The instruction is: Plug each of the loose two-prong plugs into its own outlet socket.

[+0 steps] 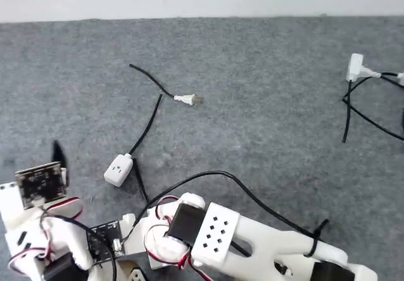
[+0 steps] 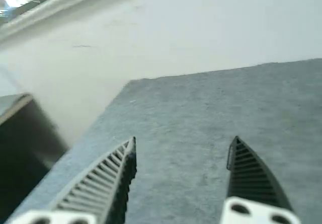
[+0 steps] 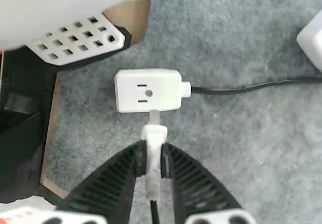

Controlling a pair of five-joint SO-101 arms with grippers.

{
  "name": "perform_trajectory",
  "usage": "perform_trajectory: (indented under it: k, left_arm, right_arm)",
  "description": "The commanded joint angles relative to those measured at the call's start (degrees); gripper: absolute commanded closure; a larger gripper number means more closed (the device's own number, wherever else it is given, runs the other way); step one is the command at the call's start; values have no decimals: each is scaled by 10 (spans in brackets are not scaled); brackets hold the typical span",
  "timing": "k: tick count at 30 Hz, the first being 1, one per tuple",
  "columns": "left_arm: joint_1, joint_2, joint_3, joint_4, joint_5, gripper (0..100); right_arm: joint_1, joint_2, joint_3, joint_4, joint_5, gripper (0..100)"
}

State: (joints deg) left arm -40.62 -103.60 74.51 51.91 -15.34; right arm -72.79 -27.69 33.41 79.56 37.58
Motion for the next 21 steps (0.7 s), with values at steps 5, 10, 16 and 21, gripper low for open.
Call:
perform_trajectory:
  k: [5,10,16,21]
  left_arm:
    - [-200,-4,-25,-53,-22,716]
    - [-251,-6,0,-47,-23,716]
    - [-162,-6,60,-43,-47,716]
    - [-54,-4,103,-27,-48,715]
  right_arm:
    - [-19,-5,-44,4,3,990]
    - [-20,-59,-44,1,-11,991]
    - [-24,-138,-40,6,-43,991]
    - [48,-174,-43,24,-55,991]
